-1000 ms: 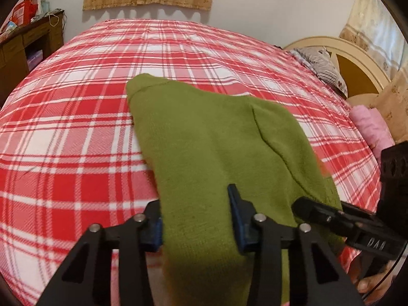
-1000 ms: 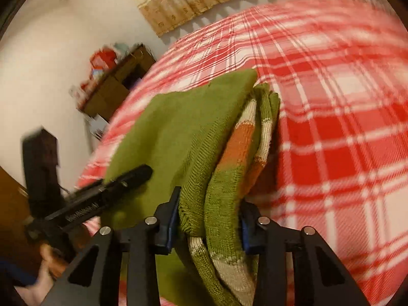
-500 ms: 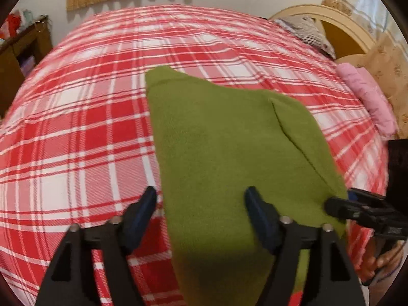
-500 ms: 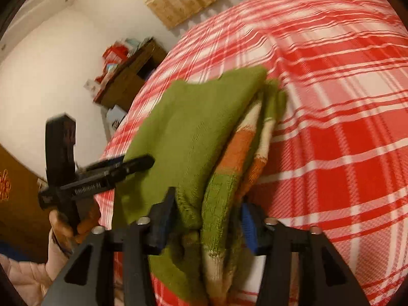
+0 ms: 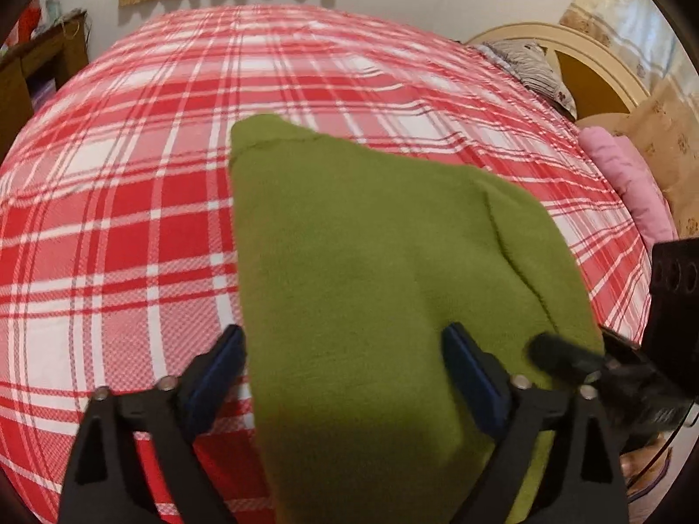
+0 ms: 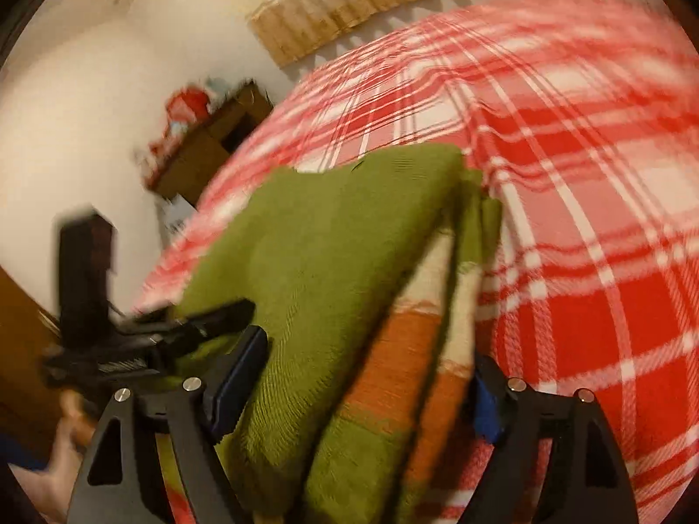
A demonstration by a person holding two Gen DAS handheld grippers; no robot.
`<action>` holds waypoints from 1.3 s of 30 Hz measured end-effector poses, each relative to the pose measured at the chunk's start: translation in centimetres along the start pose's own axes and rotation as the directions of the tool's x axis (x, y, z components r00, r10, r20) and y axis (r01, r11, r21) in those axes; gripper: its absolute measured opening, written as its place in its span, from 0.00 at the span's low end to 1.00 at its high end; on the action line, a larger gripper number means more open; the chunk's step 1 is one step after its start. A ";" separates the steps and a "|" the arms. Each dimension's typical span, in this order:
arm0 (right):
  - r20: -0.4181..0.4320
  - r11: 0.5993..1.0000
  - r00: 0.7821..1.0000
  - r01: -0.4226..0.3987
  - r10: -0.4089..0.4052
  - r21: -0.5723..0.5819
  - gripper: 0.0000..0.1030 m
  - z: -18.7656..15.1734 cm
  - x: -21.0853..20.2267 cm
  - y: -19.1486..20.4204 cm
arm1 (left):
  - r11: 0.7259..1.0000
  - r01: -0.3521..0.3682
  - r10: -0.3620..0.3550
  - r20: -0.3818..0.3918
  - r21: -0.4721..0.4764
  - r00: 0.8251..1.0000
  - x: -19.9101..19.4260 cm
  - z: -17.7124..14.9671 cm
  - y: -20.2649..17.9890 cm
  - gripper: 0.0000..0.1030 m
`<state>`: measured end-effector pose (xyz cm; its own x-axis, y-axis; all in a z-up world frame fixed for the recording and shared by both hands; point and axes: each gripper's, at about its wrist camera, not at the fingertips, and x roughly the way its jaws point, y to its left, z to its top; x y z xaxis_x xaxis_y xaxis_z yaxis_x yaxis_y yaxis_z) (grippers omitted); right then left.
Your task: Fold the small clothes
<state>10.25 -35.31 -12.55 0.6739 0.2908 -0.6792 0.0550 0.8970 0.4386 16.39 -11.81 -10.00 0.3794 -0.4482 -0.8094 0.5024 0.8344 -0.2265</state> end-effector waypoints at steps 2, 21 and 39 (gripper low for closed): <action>-0.007 0.998 0.999 0.036 -0.037 -0.047 0.52 0.2 0.2 1.1 | 0.999 -0.036 0.035 0.026 0.022 0.999 -0.3 0.0 -0.9 0.70; 0.064 0.999 0.998 0.004 -0.002 -0.044 0.39 -4.0 -5.6 7.8 | 0.958 -0.255 0.242 0.107 0.129 0.964 -6.7 -3.7 -4.1 0.40; 0.082 0.988 0.992 -0.084 0.095 -0.128 0.39 -4.4 -4.4 16.1 | 0.941 -0.338 0.331 0.198 0.005 0.923 -12.7 -5.9 1.5 0.40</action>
<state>4.90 -20.68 -5.12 0.7341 0.3461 -0.5842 -0.0963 0.9047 0.4149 7.74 -2.96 -3.27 0.6701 -0.2010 -0.7145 0.3483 0.9352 0.0636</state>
